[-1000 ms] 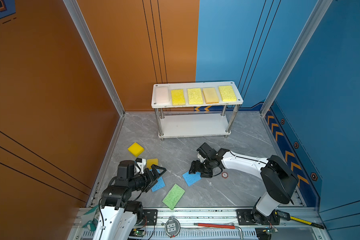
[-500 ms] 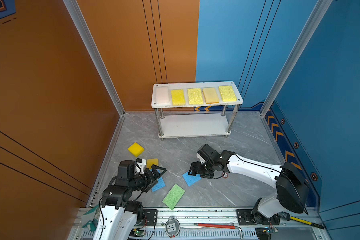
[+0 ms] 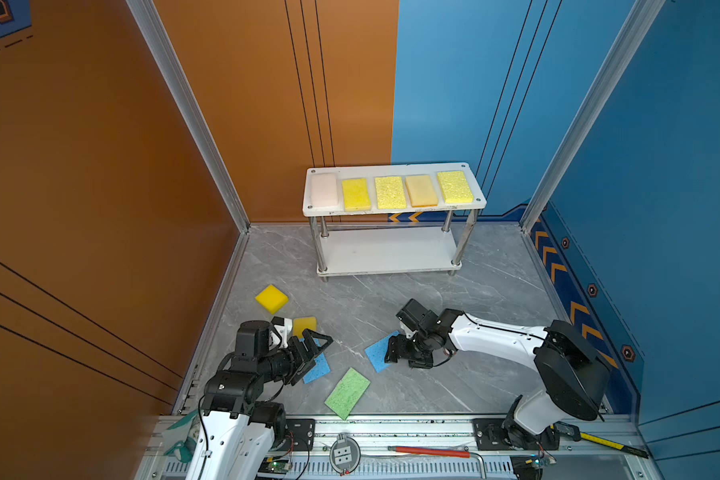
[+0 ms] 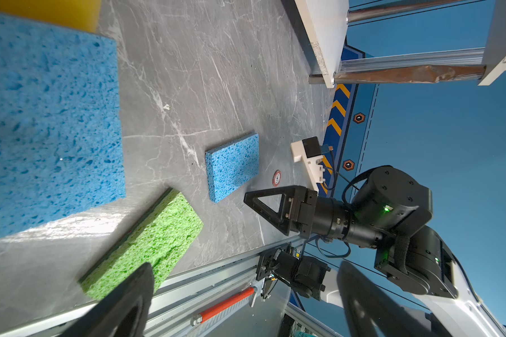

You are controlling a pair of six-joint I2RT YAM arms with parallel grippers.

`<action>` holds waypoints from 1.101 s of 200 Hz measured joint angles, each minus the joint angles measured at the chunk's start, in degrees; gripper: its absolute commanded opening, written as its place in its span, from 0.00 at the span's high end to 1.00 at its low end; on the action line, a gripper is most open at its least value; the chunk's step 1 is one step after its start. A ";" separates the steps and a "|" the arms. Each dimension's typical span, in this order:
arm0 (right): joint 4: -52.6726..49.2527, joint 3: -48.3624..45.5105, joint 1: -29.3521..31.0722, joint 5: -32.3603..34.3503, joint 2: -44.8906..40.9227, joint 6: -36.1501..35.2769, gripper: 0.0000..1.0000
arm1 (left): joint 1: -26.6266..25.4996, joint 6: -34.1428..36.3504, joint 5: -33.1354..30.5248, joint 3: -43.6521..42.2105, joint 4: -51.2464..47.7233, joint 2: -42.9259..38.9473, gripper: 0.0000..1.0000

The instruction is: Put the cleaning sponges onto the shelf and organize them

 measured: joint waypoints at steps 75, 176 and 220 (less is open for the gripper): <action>0.55 7.30 -3.93 -1.68 8.26 -2.71 0.18 | 0.00 -0.61 0.00 -0.17 -0.02 -0.31 0.02; 0.09 11.06 -4.96 -1.16 5.73 -6.16 0.19 | -0.04 -2.03 -0.02 -0.85 0.17 -2.14 0.02; -0.15 7.39 -3.23 -0.26 -0.22 -5.42 0.22 | -0.04 -1.55 -0.04 -1.81 0.22 0.31 0.02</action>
